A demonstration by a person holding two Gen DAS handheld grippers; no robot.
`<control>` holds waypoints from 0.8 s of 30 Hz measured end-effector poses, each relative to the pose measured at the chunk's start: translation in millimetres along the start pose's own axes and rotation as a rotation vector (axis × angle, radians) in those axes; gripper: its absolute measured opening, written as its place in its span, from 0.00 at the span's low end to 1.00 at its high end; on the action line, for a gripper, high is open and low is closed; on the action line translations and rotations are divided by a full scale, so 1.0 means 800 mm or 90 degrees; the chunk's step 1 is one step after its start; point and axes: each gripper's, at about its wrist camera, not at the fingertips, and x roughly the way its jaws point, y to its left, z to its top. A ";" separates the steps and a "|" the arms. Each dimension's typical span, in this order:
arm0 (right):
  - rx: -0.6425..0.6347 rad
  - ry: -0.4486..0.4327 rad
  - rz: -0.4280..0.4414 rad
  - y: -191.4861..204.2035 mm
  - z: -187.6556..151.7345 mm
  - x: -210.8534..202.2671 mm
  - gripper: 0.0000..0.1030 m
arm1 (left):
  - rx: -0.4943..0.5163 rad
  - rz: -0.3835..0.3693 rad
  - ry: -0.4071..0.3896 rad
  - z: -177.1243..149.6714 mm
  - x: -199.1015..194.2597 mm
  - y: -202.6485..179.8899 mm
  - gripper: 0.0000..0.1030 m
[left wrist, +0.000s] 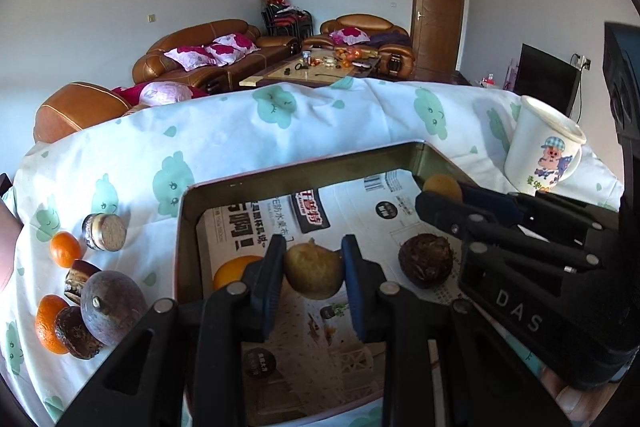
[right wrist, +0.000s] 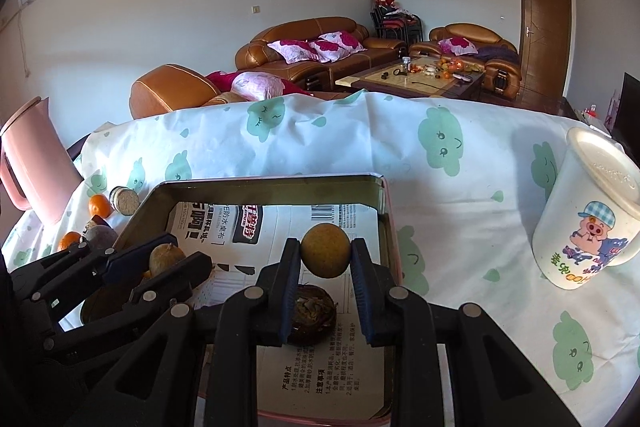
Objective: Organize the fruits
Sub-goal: 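Carry both fruits into the pink tin and open both tools to release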
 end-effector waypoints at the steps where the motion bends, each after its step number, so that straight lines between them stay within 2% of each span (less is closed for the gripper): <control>1: 0.000 0.001 0.004 0.001 -0.001 0.001 0.27 | -0.001 0.000 0.002 0.000 0.000 0.001 0.29; 7: 0.016 0.010 0.026 0.000 -0.002 0.003 0.28 | 0.000 0.009 -0.003 -0.001 0.003 -0.001 0.30; 10: 0.033 0.004 0.034 -0.004 -0.002 0.001 0.28 | -0.009 0.026 -0.007 -0.001 0.001 0.003 0.40; 11: 0.038 0.001 0.035 -0.005 -0.002 -0.001 0.28 | -0.018 0.037 -0.011 -0.001 -0.001 0.006 0.50; 12: 0.044 -0.005 0.036 -0.007 -0.002 -0.003 0.28 | -0.028 0.048 -0.016 -0.002 -0.004 0.009 0.67; 13: 0.052 -0.013 0.041 -0.010 -0.001 -0.005 0.30 | -0.034 0.054 -0.024 -0.002 -0.007 0.011 0.76; 14: 0.063 -0.023 0.050 -0.013 0.000 -0.008 0.45 | -0.037 0.057 -0.037 -0.003 -0.012 0.013 0.90; 15: 0.074 -0.036 0.059 -0.016 0.000 -0.012 0.56 | -0.037 0.060 -0.054 -0.004 -0.018 0.013 0.96; 16: 0.085 -0.056 0.068 -0.018 0.000 -0.018 0.72 | -0.034 0.063 -0.070 -0.006 -0.024 0.012 0.96; 17: 0.093 -0.081 0.074 -0.019 -0.001 -0.026 0.79 | -0.028 0.065 -0.082 -0.006 -0.029 0.010 0.96; 20: 0.083 -0.131 0.041 -0.015 0.002 -0.045 0.81 | -0.001 0.086 -0.094 -0.007 -0.035 0.004 0.96; 24: 0.076 -0.171 0.003 -0.015 0.002 -0.058 0.81 | -0.004 0.099 -0.105 -0.007 -0.041 0.011 0.97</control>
